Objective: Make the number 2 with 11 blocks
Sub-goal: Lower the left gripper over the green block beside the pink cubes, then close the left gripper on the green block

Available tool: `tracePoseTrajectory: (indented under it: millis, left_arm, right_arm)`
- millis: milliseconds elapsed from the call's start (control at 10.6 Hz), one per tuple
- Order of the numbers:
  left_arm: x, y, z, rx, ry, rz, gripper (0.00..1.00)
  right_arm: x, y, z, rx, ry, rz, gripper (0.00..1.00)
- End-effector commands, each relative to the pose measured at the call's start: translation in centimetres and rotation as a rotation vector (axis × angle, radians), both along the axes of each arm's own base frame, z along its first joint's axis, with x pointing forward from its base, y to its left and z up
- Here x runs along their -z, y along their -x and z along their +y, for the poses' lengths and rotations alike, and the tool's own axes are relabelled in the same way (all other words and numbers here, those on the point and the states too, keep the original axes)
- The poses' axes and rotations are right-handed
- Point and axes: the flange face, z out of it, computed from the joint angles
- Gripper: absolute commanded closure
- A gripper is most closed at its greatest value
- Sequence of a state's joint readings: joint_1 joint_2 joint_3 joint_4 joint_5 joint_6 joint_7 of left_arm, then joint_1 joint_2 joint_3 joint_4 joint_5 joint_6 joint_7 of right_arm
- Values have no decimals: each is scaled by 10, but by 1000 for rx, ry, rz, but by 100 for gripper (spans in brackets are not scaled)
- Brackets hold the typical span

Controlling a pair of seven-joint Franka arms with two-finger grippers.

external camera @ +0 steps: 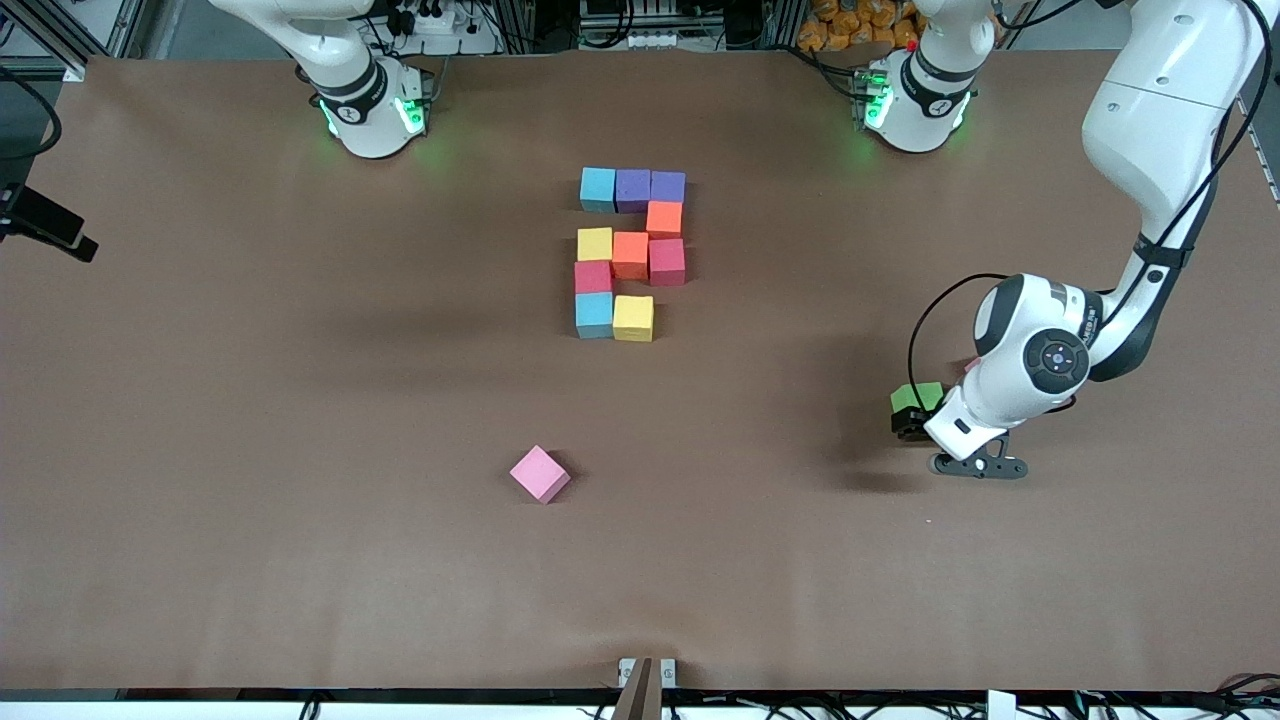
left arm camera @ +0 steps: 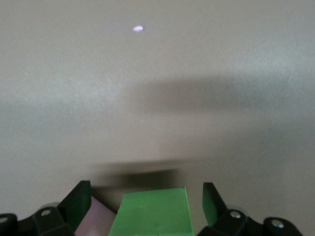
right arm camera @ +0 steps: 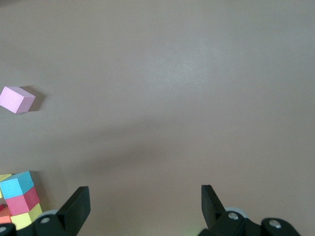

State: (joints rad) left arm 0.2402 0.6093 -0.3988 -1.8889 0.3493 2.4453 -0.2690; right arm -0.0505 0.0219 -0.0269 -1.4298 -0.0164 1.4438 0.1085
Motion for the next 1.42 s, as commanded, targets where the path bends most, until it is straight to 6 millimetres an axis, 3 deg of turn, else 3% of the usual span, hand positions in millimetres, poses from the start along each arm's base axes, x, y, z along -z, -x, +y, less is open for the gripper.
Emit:
tracePoseTrajectory:
  millis: [0, 755, 1132, 1321]
  left_arm:
    - [5, 8, 1, 16, 2, 7, 0]
    - [5, 24, 0, 19, -12, 31, 0]
    - [-1, 33, 16, -4, 34, 49, 0]
    - [-2, 37, 14, -2, 39, 74, 0]
  right_arm:
    - [-6, 4, -1, 1, 8, 0, 0]
    - [-7, 4, -1, 2, 2, -2, 0]
    - [-7, 4, -2, 3, 3, -1, 0]
    - [-7, 4, -4, 7, 3, -1, 0]
